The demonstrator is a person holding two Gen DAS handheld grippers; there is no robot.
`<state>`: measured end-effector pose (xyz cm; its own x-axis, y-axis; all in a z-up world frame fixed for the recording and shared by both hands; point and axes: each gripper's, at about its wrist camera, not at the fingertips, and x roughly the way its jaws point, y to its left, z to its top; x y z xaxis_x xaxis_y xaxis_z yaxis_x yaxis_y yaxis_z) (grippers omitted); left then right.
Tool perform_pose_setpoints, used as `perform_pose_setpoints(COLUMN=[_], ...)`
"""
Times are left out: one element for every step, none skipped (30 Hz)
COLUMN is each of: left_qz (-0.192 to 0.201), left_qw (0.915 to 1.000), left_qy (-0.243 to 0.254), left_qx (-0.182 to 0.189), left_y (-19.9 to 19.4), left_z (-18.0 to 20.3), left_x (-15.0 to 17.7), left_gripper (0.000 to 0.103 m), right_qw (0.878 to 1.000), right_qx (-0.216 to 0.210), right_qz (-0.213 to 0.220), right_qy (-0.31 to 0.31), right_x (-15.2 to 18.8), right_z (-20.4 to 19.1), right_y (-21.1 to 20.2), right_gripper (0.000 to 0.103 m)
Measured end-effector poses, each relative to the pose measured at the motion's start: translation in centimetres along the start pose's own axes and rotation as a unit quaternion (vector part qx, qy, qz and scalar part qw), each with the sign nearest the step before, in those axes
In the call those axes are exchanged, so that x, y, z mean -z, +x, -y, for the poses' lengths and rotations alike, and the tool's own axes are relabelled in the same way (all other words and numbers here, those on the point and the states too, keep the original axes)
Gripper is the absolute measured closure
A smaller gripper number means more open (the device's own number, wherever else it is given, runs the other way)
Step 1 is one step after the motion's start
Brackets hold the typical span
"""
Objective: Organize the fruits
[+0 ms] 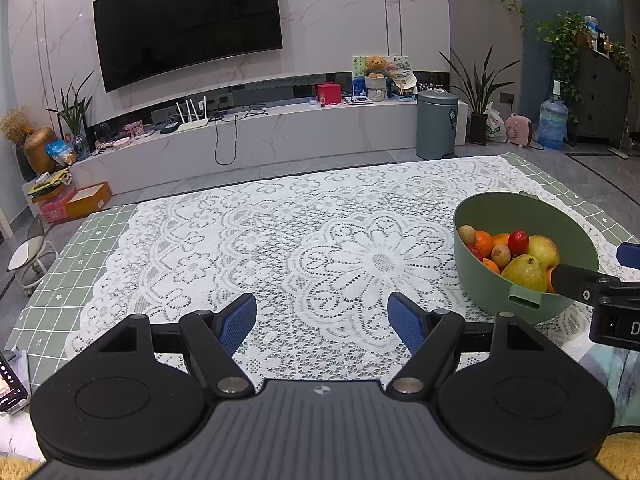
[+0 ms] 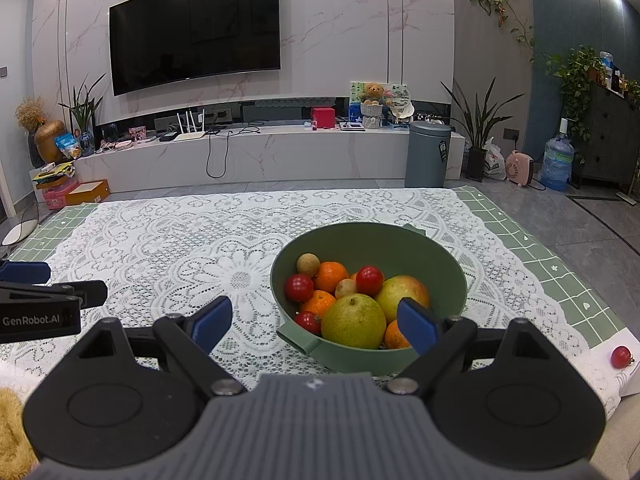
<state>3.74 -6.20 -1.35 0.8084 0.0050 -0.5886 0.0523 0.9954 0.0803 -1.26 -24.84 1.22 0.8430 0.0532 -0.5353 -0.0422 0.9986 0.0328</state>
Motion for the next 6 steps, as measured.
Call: perform_pose_setpoints(left_qz=[0.002,0.003,0.005,0.005,0.006,0.005], left_qw=[1.0,1.0,1.0,1.0,1.0,1.0], left_qy=[0.0,0.0,0.0,0.0,0.0,0.0], left_qx=[0.0,-0.001,-0.002,-0.003,-0.003,-0.002], left_y=[-0.06,-0.11,-0.18,-0.2,-0.21,-0.23], left_z=[-0.02,0.01,-0.01,0.03,0.05,0.03], left_x=[0.0,0.02,0.01,-0.02,-0.06,-0.09], left_gripper=[0.015,0.015,0.015,0.015,0.015,0.015], right_qw=[1.0,1.0,1.0,1.0,1.0,1.0], right_qx=[0.0,0.0,0.0,0.0,0.0,0.0], right_qz=[0.0,0.0,0.0,0.0,0.0,0.0], right_qy=[0.0,0.0,0.0,0.0,0.001,0.001], right_x=[0.0,0.0,0.01,0.01,0.0,0.0], right_z=[0.0,0.0,0.0,0.0,0.01,0.01], right_y=[0.0,0.0,0.0,0.0,0.0,0.01], right_gripper=[0.017,0.017,0.017,0.017,0.017,0.017])
